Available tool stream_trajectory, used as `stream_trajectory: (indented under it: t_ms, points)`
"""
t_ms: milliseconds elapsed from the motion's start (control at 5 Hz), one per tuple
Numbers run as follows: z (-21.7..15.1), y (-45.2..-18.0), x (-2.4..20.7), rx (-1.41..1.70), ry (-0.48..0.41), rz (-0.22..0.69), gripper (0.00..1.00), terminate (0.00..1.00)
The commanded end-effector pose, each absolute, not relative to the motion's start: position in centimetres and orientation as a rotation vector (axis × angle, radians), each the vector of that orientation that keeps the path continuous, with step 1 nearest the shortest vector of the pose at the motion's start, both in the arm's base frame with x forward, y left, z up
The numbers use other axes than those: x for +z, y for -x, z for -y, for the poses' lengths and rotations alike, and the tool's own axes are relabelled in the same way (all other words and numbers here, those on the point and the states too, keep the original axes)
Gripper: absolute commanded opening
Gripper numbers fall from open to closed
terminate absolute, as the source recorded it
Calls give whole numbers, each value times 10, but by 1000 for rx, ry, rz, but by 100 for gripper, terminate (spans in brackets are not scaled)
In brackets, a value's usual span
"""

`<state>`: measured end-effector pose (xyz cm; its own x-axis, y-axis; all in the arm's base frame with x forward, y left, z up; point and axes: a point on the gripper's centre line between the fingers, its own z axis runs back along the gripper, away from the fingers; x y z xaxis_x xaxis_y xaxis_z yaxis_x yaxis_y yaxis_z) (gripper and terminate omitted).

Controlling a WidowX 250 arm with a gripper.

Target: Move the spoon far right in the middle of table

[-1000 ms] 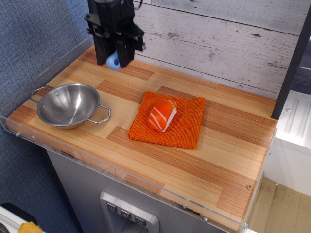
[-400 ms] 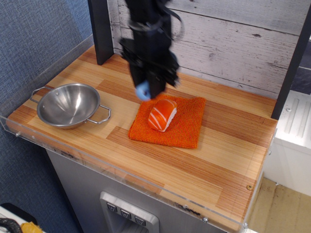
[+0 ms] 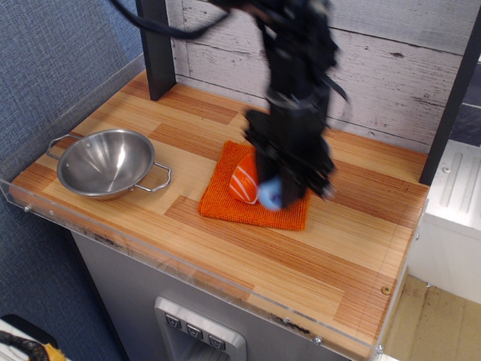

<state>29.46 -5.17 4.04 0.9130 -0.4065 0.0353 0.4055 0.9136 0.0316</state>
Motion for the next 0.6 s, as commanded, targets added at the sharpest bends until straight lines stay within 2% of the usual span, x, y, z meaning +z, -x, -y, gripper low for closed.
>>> stream_trajectory:
  t_ms: [0, 400]
  points:
    - [97, -297, 22, -353, -78, 30, 0, 0]
    - [97, -299, 6, -222, -55, -11, 0, 0]
